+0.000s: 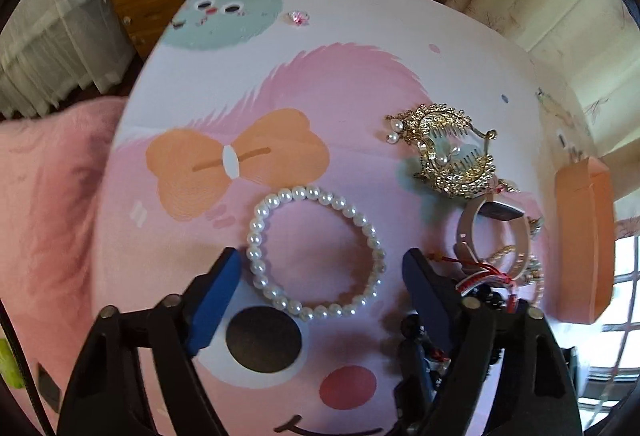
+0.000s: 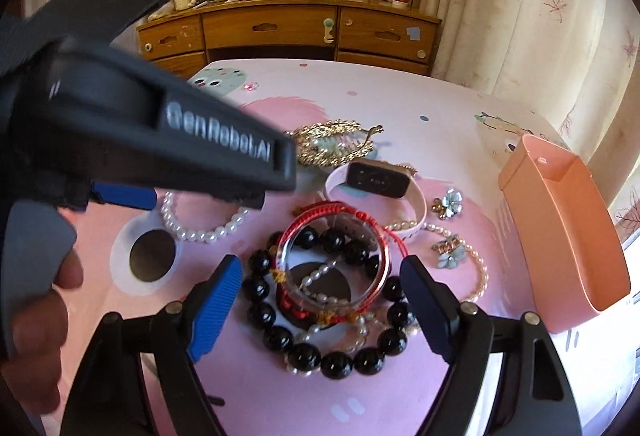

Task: Organize jewelry
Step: 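Grasp the pearl bracelet with the left tool while the right tool grasps the red bracelet, then lift both bracelets and carry them over the pink box with both tools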

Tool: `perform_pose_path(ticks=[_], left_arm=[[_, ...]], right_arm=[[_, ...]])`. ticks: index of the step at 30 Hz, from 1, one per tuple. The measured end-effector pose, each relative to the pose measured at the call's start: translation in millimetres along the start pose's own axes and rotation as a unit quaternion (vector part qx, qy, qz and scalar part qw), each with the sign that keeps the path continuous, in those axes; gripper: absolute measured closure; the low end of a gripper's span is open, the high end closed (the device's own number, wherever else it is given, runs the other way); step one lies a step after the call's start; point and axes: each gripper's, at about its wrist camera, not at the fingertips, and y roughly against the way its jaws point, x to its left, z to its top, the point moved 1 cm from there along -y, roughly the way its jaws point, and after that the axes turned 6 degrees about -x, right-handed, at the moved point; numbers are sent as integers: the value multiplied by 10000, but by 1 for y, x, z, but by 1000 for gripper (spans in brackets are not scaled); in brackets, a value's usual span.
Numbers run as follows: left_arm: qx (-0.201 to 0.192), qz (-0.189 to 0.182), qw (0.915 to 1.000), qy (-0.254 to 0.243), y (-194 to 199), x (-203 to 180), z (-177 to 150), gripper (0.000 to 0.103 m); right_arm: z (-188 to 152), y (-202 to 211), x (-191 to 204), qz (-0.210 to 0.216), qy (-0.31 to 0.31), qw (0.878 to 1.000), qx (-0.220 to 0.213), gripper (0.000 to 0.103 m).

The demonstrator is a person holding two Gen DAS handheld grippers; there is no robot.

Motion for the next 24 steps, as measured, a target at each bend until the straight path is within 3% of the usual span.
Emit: perform_pose_path(ticks=[1, 6, 9, 11, 13, 24], left_arm=[[-30, 152, 9998, -134, 0, -6, 0, 40], [-69, 331, 9983, -485, -4, -21, 6, 48], [-148, 302, 9979, -546, -3, -25, 7, 65], [-197, 274, 9980, -525, 6, -17, 0, 82], [-231, 276, 9983, -466, 7, -10, -3, 89], [-269, 41, 9989, -373, 14, 7, -6, 93]], right_arm=[[2, -2, -2, -6, -62, 10000, 11, 22], [6, -6, -6, 70, -272, 9996, 24, 30], [6, -6, -6, 53, -266, 9996, 12, 37], [7, -5, -7, 67, -306, 9995, 16, 40], [8, -6, -8, 80, -347, 9994, 42, 40], [18, -2, -21, -29, -697, 9975, 93, 40]])
